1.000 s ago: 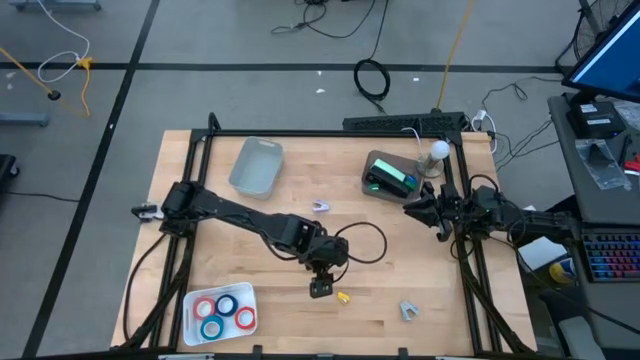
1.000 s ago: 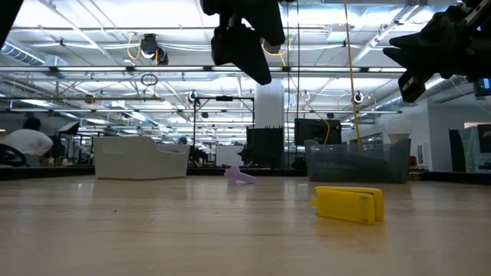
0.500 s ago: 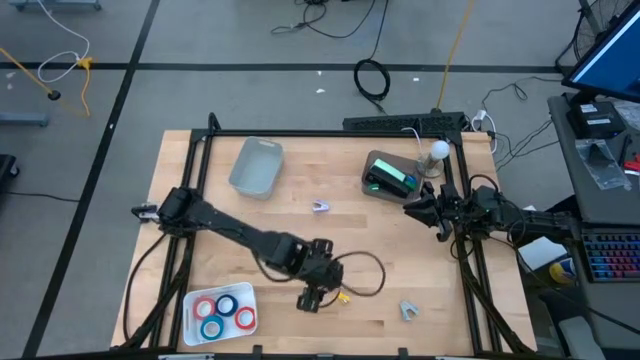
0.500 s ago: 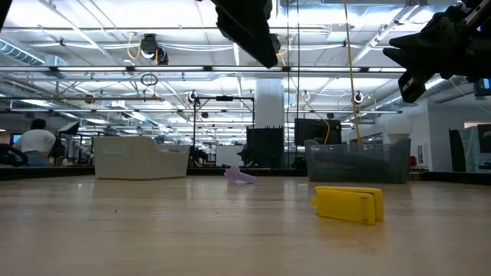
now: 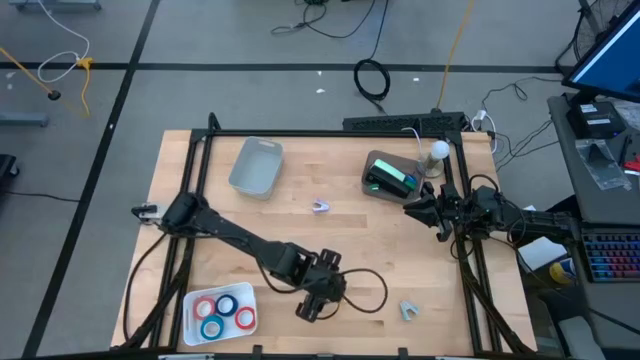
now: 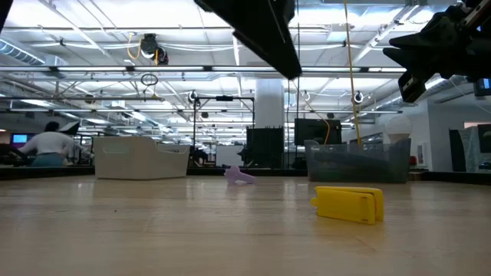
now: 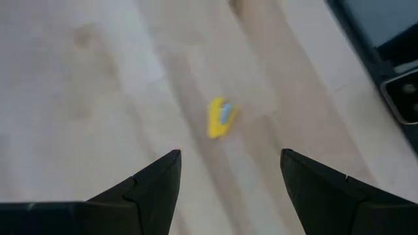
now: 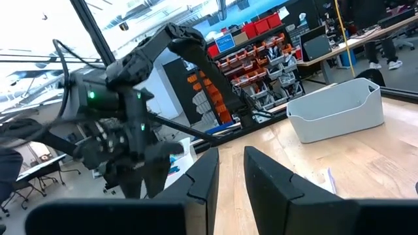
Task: Pick and place Stapler, Stapler remover, tape
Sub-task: Put the yellow small stapler into the black bin
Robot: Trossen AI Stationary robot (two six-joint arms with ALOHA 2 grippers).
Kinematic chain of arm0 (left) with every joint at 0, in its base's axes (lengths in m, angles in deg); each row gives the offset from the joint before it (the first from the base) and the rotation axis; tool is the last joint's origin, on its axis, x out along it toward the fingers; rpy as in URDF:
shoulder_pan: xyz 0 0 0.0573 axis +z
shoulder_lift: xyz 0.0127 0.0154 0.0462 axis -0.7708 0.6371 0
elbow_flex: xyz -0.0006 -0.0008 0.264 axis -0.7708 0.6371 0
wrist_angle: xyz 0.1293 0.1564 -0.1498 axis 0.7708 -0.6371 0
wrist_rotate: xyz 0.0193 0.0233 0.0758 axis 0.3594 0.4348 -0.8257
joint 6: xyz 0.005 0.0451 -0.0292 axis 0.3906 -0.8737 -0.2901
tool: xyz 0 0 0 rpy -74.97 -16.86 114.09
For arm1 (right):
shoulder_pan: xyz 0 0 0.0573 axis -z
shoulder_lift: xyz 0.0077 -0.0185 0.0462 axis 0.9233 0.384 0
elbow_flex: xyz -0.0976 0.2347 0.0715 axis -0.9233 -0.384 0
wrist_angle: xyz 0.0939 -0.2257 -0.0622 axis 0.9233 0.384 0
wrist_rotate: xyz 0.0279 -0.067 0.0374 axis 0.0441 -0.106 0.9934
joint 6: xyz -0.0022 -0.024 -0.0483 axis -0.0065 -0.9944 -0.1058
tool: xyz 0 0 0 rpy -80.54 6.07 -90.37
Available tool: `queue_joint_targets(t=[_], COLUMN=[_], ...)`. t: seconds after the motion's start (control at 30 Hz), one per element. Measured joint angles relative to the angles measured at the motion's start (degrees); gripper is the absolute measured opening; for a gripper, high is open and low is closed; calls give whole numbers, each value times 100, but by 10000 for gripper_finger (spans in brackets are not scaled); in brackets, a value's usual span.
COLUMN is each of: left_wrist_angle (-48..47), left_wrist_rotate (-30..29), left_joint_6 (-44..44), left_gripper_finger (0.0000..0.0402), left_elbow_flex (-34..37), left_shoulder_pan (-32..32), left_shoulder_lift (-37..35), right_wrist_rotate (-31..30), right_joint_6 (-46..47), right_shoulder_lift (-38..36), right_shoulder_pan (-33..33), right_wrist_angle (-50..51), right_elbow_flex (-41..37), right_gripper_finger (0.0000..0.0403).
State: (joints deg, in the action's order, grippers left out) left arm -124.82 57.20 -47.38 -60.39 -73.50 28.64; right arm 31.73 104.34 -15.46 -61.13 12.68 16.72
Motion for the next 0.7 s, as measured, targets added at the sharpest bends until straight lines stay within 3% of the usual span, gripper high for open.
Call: queue_joint_targets(t=[0.13,0.5,0.7], left_wrist_angle=[270,564,869], left_wrist_rotate=[289,120,31], left_joint_6=[-151,-419,-292], left_gripper_finger=[267,267,267], left_elbow_flex=[2,2,0], left_shoulder_pan=[22,433,133], left_shoulder_lift=[163,255,336], right_wrist_rotate=[-4,8,9], right_joint_6=[22,143,-167], right_shoulder_lift=[0,9,9], right_shoulder_pan=[0,0,0], right_wrist_angle=[0,-2,0], right_elbow_flex=[0,0,0], right_gripper_finger=[63,63,63])
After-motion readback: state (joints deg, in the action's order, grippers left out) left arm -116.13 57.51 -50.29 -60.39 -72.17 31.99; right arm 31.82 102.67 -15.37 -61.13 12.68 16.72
